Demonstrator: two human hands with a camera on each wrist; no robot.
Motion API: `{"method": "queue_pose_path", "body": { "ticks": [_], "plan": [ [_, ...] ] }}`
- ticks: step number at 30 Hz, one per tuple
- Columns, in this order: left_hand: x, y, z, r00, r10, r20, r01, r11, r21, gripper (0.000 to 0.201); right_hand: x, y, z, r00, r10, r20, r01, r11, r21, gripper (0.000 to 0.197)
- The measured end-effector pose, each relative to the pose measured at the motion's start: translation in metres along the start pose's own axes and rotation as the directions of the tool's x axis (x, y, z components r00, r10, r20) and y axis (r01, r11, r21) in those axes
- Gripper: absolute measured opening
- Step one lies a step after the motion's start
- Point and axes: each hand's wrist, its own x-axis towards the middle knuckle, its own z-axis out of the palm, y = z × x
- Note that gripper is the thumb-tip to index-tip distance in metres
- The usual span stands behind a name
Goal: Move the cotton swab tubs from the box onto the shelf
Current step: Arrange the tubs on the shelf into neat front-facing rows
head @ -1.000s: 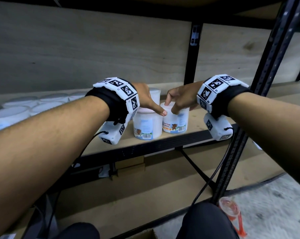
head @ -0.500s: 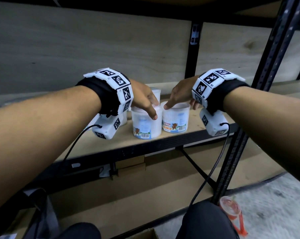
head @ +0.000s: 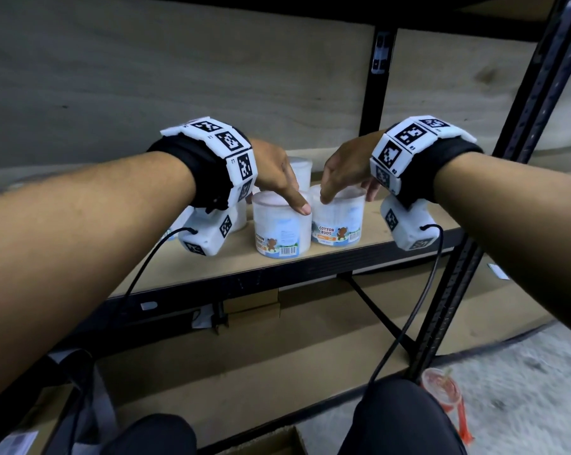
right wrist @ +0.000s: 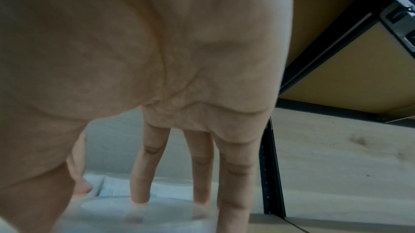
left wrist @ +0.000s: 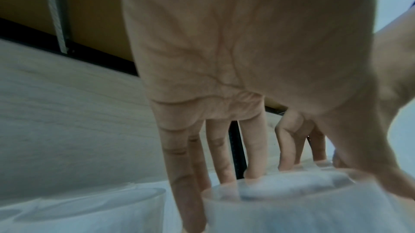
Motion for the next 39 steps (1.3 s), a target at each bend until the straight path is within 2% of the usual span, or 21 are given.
{"method": "queue_pose_path", "body": {
  "ticks": [2, 5, 9, 13, 15, 17, 20, 23, 25, 28, 33, 35, 37, 39],
  "plan": [
    [0.001, 0.003, 0.003, 0.998, -0.029, -0.050, 0.031, 0.999, 0.043, 0.085, 0.000, 0.000, 0.000, 1.000, -0.014, 0.016, 0.014, 1.000, 0.010, 0.037],
    [0.003, 0.008, 0.006, 0.987, -0.082, -0.139, 0.092, 0.993, 0.067, 0.095, 0.004, 0.003, 0.000, 0.998, -0.034, 0.052, 0.033, 0.999, 0.027, 0.037],
    [-0.002, 0.019, 0.008, 0.965, -0.161, -0.208, 0.187, 0.976, 0.113, 0.077, 0.006, 0.009, 0.000, 0.994, -0.084, 0.064, 0.084, 0.996, 0.008, 0.038],
    [0.001, 0.026, 0.011, 0.938, -0.156, -0.310, 0.231, 0.947, 0.223, 0.080, 0.010, 0.015, -0.001, 0.987, -0.109, 0.116, 0.110, 0.994, 0.001, 0.041],
    [-0.001, 0.025, 0.015, 0.924, -0.109, -0.367, 0.216, 0.940, 0.266, 0.065, 0.013, 0.016, 0.000, 0.983, -0.114, 0.141, 0.113, 0.993, 0.020, 0.047],
    [-0.003, 0.026, 0.022, 0.938, -0.057, -0.342, 0.142, 0.963, 0.229, 0.060, 0.017, 0.018, 0.002, 0.979, -0.128, 0.159, 0.121, 0.991, 0.056, 0.049],
    [-0.004, 0.031, 0.022, 0.928, -0.015, -0.372, 0.125, 0.954, 0.273, 0.048, 0.021, 0.022, 0.004, 0.972, -0.157, 0.176, 0.136, 0.983, 0.125, 0.050],
    [-0.010, 0.032, 0.016, 0.951, -0.088, -0.297, 0.158, 0.962, 0.222, 0.053, 0.021, 0.025, 0.005, 0.970, -0.183, 0.160, 0.155, 0.973, 0.169, 0.050],
    [-0.009, 0.033, 0.010, 0.967, -0.110, -0.231, 0.167, 0.955, 0.245, 0.036, 0.018, 0.025, 0.006, 0.971, -0.184, 0.153, 0.155, 0.971, 0.183, 0.047],
    [-0.008, 0.036, 0.005, 0.973, -0.145, -0.180, 0.196, 0.930, 0.310, 0.052, 0.016, 0.025, 0.007, 0.971, -0.174, 0.162, 0.145, 0.974, 0.176, 0.041],
    [-0.012, 0.044, 0.006, 0.971, -0.025, -0.239, 0.094, 0.954, 0.285, 0.037, 0.015, 0.027, 0.007, 0.977, -0.173, 0.121, 0.149, 0.971, 0.188, 0.040],
    [-0.008, 0.039, 0.012, 0.958, -0.012, -0.286, 0.098, 0.952, 0.291, 0.055, 0.015, 0.028, 0.007, 0.978, -0.172, 0.116, 0.149, 0.972, 0.181, 0.040],
    [-0.001, 0.035, 0.016, 0.956, -0.055, -0.287, 0.133, 0.956, 0.261, 0.059, 0.014, 0.028, 0.007, 0.979, -0.168, 0.113, 0.147, 0.974, 0.172, 0.042],
    [-0.003, 0.037, 0.013, 0.957, -0.114, -0.267, 0.183, 0.951, 0.250, 0.044, 0.012, 0.027, 0.007, 0.980, -0.166, 0.109, 0.146, 0.974, 0.171, 0.041]
  ]
}}
